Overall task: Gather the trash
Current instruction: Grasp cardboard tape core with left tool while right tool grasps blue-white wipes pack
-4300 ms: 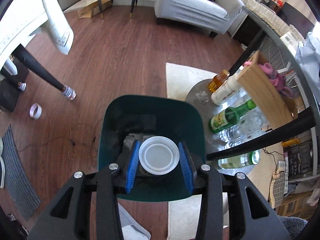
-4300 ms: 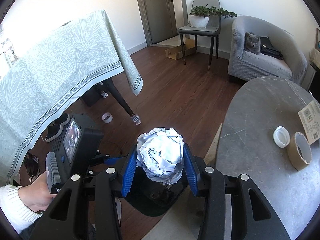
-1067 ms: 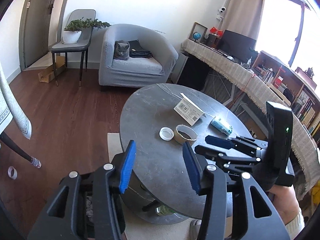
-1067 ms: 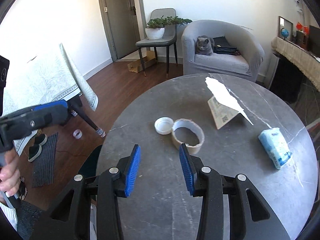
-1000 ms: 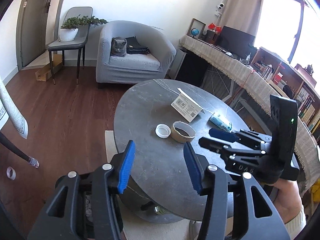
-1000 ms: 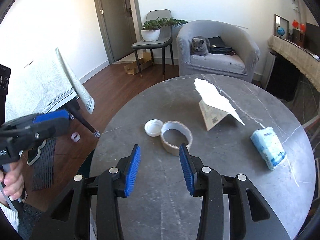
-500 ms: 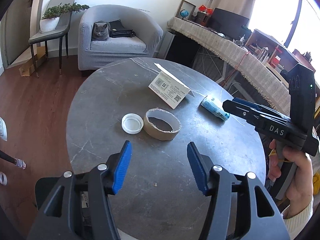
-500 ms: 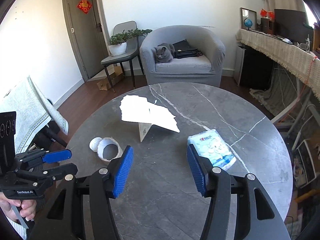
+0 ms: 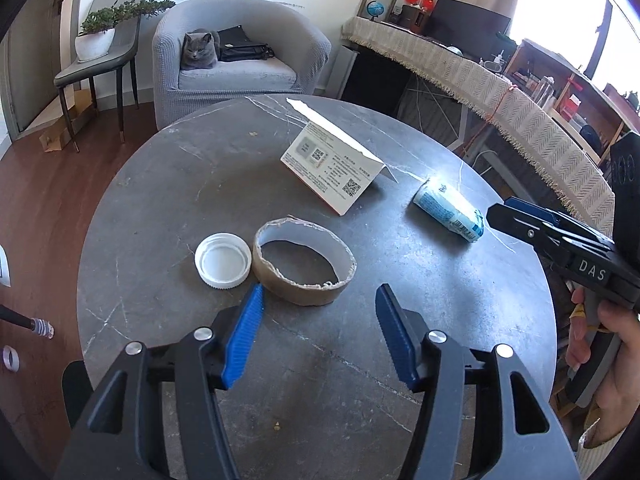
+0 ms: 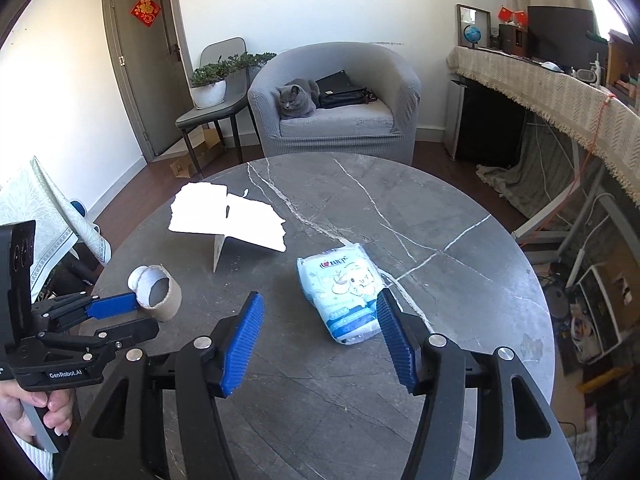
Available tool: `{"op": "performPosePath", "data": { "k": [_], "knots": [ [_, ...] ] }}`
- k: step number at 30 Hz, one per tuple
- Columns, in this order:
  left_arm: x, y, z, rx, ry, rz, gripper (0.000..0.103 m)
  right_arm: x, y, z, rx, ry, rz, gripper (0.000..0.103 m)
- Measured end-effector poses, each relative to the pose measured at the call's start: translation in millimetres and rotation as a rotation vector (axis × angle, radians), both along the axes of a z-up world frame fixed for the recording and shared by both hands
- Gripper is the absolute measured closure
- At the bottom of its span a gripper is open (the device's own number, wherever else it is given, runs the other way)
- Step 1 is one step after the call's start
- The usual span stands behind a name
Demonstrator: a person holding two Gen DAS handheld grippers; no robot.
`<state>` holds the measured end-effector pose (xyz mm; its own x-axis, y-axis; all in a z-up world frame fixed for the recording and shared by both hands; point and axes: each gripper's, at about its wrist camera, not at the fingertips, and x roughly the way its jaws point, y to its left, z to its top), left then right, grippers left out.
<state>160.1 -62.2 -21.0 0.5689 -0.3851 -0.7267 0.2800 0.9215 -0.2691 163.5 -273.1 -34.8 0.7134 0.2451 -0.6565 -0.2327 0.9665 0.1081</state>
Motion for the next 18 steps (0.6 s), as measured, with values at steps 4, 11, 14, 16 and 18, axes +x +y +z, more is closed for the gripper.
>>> {"op": "performPosePath", "data": {
  "k": [4,11,14,16,18],
  "knots": [
    [4.6,-2.0,0.1,0.001,-0.001,0.012,0.039,-0.7,-5.7,-4.3,-0.002,0.008,0.003,0.039],
    [17.1,-4.7,0.9,0.013,0.003,0.066,0.039,0.1,-9.5,-13.8,-0.007,0.037,0.024,0.035],
    [21.1,-7.9,1.1,0.035,-0.001,0.084,0.039,3.5,-8.5,-18.1,-0.014,0.048,0.040,0.035],
    [23.3,-10.5,1.3,0.052,-0.004,0.092,0.039,7.2,-7.5,-19.7,-0.018,0.052,0.049,0.034],
    [24.7,-12.4,1.2,0.063,-0.007,0.103,0.039,11.9,-6.6,-21.2,-0.019,0.056,0.053,0.031]
  ]
}}
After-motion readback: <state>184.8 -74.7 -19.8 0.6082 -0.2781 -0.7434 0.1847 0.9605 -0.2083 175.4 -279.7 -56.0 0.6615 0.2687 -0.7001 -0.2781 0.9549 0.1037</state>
